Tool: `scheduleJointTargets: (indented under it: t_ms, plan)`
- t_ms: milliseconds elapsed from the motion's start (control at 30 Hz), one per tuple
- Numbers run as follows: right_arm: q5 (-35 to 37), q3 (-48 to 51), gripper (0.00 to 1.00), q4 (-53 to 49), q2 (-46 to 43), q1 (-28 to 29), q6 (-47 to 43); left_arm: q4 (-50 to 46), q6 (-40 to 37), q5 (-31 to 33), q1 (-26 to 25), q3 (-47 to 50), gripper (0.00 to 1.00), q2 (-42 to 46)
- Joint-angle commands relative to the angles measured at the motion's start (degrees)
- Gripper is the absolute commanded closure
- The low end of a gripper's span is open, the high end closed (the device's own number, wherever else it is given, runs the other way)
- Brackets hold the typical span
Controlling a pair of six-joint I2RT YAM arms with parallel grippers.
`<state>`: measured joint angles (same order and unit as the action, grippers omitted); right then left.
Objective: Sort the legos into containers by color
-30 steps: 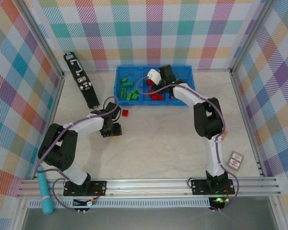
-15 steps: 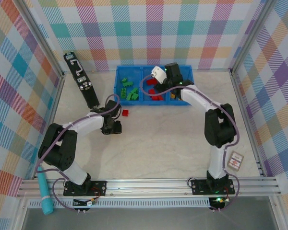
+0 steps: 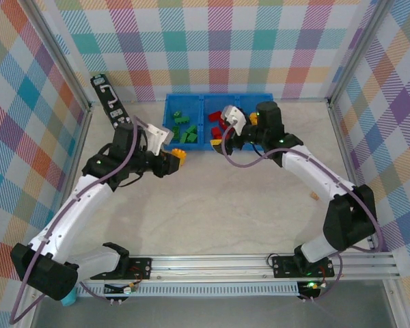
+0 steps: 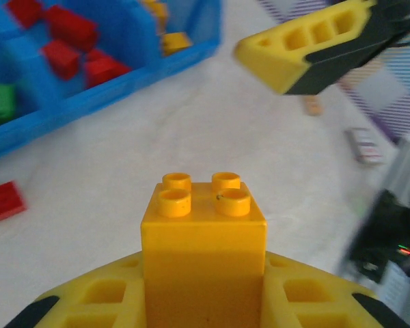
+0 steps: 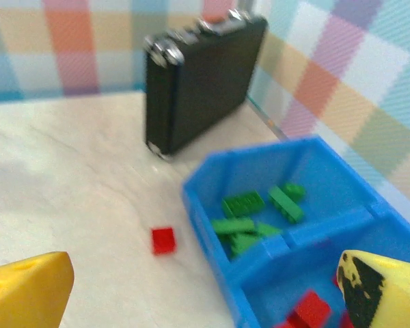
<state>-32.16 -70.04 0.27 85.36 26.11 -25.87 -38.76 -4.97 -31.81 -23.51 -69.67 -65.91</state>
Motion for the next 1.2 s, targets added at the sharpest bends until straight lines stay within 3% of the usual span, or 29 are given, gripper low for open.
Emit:
scheduleJointTargets:
  t_ms: [0,233,400,600,733,900,1000,1167]
  plan:
    - [-12.7,2.1,0.01,8.3,-3.8,1.4,2.7,-5.9,-4.7,-14.1,0.0,-5.4,0.77,-1.5]
    - [-25.4,-2.7,0.01,6.8,-4.6,2.1,7.4,-8.1,-8.1,-19.6,0.0,-12.0,0.76,-3.0]
    - [-26.8,-6.5,0.01,6.2,-2.7,4.2,15.5,-7.5,-10.0,-18.3,0.0,-11.5,0.75,-2.9]
    - [-20.0,-9.3,0.01,6.7,-1.2,6.3,25.1,6.0,-14.6,-2.4,-1.8,-1.3,0.77,6.0]
    - [-23.6,-11.9,0.01,5.7,-0.5,6.4,26.7,16.5,-17.2,1.3,-1.9,4.9,0.76,12.1]
    - [-34.6,-14.8,0.01,-0.7,1.1,7.3,17.0,14.5,-19.6,-2.4,-2.1,2.1,0.75,11.9]
    - [-34.9,-16.7,0.01,-7.6,1.8,8.7,8.0,13.5,-20.9,-3.2,-2.8,1.4,0.74,12.0]
    - [-35.1,-21.5,0.01,-9.1,4.8,9.8,7.0,11.6,-22.8,-4.5,-3.6,-0.1,0.74,11.7]
